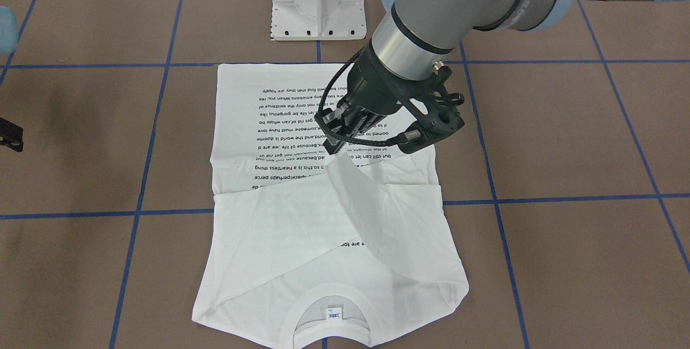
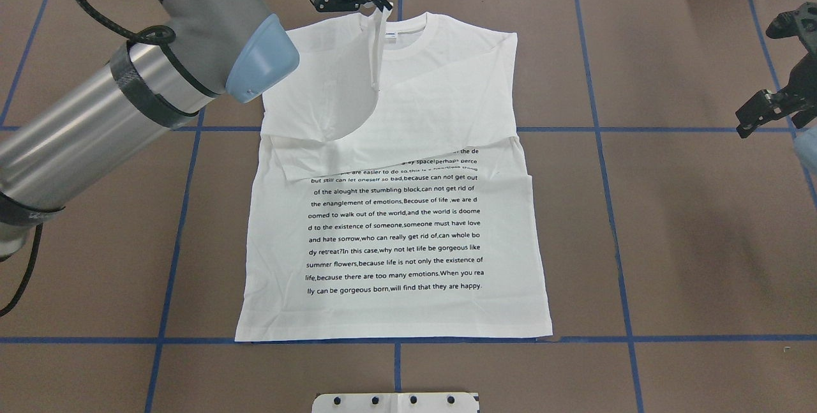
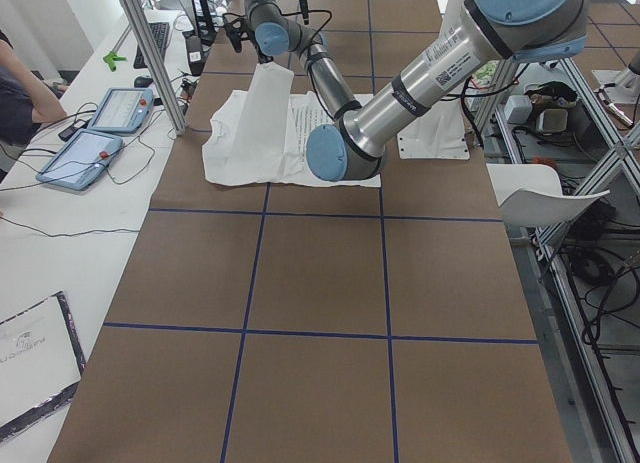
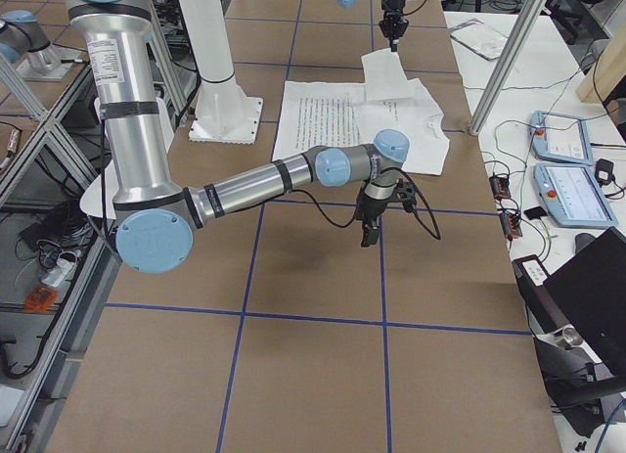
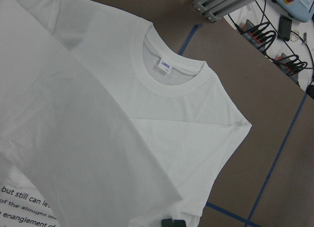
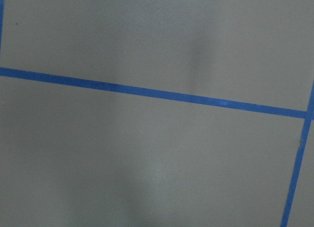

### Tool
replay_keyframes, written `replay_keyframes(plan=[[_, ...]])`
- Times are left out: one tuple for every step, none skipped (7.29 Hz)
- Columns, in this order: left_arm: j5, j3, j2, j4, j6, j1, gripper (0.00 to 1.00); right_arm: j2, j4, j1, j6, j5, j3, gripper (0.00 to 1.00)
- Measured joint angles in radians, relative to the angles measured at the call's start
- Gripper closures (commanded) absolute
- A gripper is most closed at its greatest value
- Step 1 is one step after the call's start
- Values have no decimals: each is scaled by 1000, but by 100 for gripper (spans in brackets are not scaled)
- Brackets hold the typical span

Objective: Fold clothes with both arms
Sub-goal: 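Fold the grasped sleeve across the shirt toward the collar with the left gripper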

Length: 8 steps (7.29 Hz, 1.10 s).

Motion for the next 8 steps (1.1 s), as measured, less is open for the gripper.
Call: replay_keyframes(plan=[[1, 10, -13, -26, -41, 32, 100, -2, 0, 0, 0, 0, 0, 0], [6, 17, -13, -43, -57, 64, 100, -4, 0, 0, -1, 1, -3, 0], [24, 31, -8, -65, -65, 95, 100, -5, 2, 0, -2, 1, -10, 0], [61, 70, -8, -113, -82, 123, 100, -5, 23, 0, -2, 1, -27, 0], [95, 140, -15, -193, -104, 142, 100, -5, 70, 0, 1, 5, -59, 0], [128, 221, -31, -271, -119, 163, 100, -5, 112, 0, 3, 13, -89, 0], [180, 303, -59, -336, -126, 195, 100, -4, 134, 0, 6, 17, -104, 0], [230, 373, -87, -383, -130, 234, 100, 1, 143, 0, 8, 23, -109, 0]])
